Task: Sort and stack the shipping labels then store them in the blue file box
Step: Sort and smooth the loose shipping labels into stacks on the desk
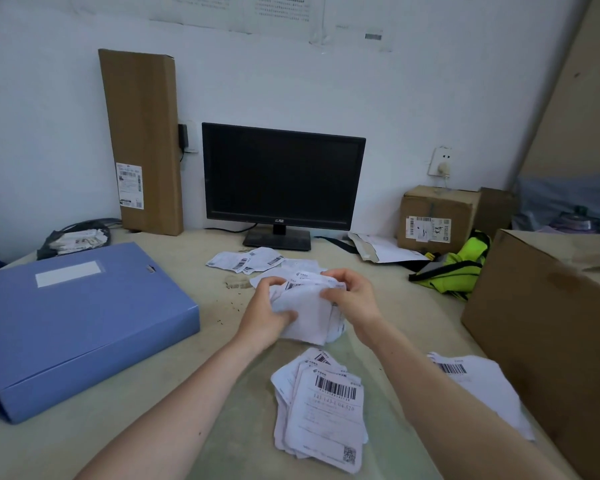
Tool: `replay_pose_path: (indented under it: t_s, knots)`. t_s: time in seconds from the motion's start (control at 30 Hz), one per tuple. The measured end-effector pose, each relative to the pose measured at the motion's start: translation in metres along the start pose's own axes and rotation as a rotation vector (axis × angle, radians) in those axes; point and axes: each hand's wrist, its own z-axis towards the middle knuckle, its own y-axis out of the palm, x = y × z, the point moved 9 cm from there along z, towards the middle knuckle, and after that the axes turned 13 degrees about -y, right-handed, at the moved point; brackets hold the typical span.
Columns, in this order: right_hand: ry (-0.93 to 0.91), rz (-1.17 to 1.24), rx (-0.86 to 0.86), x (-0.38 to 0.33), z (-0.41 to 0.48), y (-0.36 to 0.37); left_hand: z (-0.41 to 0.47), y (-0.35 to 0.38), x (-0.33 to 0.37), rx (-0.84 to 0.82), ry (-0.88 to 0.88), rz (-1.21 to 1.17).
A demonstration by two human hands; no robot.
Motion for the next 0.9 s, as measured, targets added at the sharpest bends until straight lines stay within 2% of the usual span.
replay_pose_path:
  t_s: [0.1, 0.17, 0.23, 0.3, 0.37, 0.5, 0.6, 0.67, 0.73, 0.9]
  knots:
    - [-0.040, 0.077, 0.072, -0.020, 0.001, -0.008, -0.002, -0.012, 0.020, 0.057, 0.053, -0.133]
    - [-0.074, 0.129, 0.119, -0.036, 0.001, -0.014, -0.003, -0.016, 0.026, 0.031, -0.002, -0.225]
    - [-0.084, 0.169, 0.163, -0.046, 0.002, -0.019, -0.002, -0.009, 0.021, -0.106, -0.137, -0.404]
    - [-0.076, 0.195, 0.200, -0.052, 0.001, -0.021, -0.010, 0.009, 0.020, -0.312, -0.250, -0.577]
    - [-0.062, 0.199, 0.209, -0.054, -0.002, -0.019, -0.019, 0.016, 0.019, -0.362, -0.292, -0.578]
    - [-0.100, 0.107, 0.172, -0.062, -0.010, -0.012, -0.024, 0.000, 0.022, -0.143, -0.220, -0.417]
    - [-0.075, 0.050, 0.037, -0.061, -0.018, 0.001, -0.029, -0.015, 0.027, -0.016, -0.154, -0.385]
    - [-0.081, -0.001, -0.056, -0.060, -0.024, 0.010, -0.032, -0.020, 0.026, 0.014, -0.152, -0.405]
    - [-0.083, 0.011, -0.075, -0.061, -0.028, 0.014, -0.034, -0.019, 0.021, -0.051, -0.213, -0.497]
    - [-0.078, 0.076, 0.069, -0.057, -0.028, 0.005, -0.056, -0.002, 0.019, -0.416, -0.377, -0.860]
